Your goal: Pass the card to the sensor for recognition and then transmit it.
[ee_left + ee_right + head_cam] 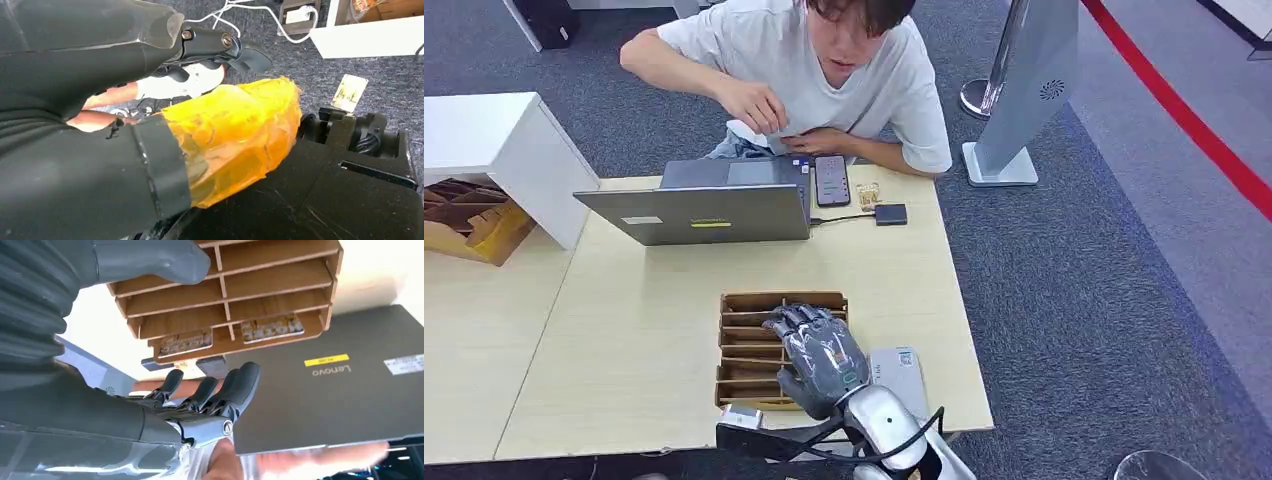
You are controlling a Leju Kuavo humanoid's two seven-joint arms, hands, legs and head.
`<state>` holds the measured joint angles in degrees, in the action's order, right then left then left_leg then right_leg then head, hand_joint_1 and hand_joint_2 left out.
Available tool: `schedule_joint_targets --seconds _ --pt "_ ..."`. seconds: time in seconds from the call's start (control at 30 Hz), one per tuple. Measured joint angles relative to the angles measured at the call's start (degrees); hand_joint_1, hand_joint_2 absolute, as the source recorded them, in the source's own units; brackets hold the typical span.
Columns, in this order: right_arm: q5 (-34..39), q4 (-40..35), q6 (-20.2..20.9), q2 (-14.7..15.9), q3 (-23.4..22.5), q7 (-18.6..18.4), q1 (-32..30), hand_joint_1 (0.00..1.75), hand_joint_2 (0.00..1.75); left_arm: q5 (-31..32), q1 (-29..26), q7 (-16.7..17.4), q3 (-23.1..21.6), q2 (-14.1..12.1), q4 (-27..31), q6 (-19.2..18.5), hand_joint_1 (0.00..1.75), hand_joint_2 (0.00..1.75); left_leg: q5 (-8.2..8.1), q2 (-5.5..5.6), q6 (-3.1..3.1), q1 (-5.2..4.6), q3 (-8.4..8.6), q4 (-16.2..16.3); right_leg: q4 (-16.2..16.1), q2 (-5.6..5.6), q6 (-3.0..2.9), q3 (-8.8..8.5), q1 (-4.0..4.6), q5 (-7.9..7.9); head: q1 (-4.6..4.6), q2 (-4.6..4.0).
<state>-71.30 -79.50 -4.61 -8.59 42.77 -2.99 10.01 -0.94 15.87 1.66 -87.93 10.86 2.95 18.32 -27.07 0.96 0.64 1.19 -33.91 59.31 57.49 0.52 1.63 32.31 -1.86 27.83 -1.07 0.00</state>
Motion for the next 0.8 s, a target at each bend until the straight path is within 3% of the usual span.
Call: schedule_joint_targets --seconds 0.37,0.8 --pt "-1.0 -3.6 -0.4 0.0 -1.6 0.5 -1.2 0.56 1.75 1.4 0.4 0.0 -0.6 0.0 0.0 -0.9 0.0 0.0 0.0 0.0 0.0 0.0 -0.01 0.0 0.0 0.0 0.0 0.01 0.0 0.0 0.0 0.0" --pt "-3.0 -1.2 -0.9 0.0 -3.7 -0.5 -1.2 0.51 1.75 3.7 0.8 0.4 -0.9 0.2 0.6 -2.3 0.0 0.0 0.0 0.0 0.0 0.0 -0.01 0.0 0.0 0.0 0.0 0.0 0.0 0.0 0.0 0.0"
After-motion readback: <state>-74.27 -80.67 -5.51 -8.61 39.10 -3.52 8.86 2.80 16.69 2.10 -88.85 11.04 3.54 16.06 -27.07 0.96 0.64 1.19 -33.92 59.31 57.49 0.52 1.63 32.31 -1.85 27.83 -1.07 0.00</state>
